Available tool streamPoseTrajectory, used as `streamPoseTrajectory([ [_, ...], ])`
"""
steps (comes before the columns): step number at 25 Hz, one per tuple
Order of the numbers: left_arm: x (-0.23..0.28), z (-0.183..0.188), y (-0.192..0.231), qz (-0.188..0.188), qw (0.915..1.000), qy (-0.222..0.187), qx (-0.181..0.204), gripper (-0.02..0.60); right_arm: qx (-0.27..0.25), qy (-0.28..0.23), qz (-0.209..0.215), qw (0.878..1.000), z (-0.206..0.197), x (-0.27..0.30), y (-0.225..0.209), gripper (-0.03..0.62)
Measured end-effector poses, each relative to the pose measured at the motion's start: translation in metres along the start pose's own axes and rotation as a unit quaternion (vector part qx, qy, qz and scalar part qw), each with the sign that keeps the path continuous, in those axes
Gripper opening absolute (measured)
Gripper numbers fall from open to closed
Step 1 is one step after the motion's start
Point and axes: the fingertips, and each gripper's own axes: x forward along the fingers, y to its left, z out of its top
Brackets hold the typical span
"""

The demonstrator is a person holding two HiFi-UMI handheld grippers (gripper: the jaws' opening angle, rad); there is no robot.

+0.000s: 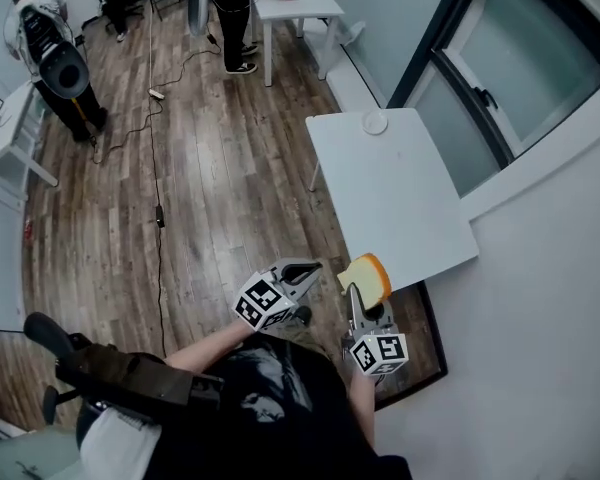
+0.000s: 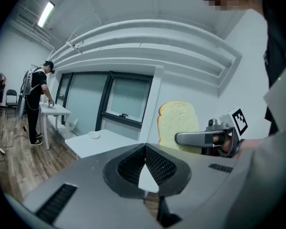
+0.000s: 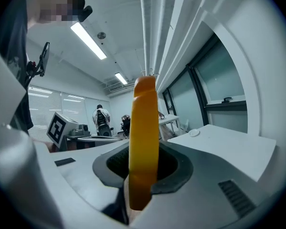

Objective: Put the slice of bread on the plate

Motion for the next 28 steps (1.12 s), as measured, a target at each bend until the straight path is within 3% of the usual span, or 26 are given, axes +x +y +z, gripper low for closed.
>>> streamPoseTrajectory([
  [9,0.074,0.027,0.034,0.02,0.9996,0.014,0.013,0.003,-0.004,0.027,0.033,0.999,0.02,0.048,-0.071,0.095],
  [15,0.095,0.037,0.077,0.035,0.9992,0.019,0.004,0.003,0.014,0.026,0.03,0.999,0.028,0.087,-0.095,0.095],
  [28,0.139,0.085,0.198,-0.016,0.9995,0.018,0.021,0.003,-0.001,0.03,-0.041,0.999,0.064,0.21,-0.124,0.095],
])
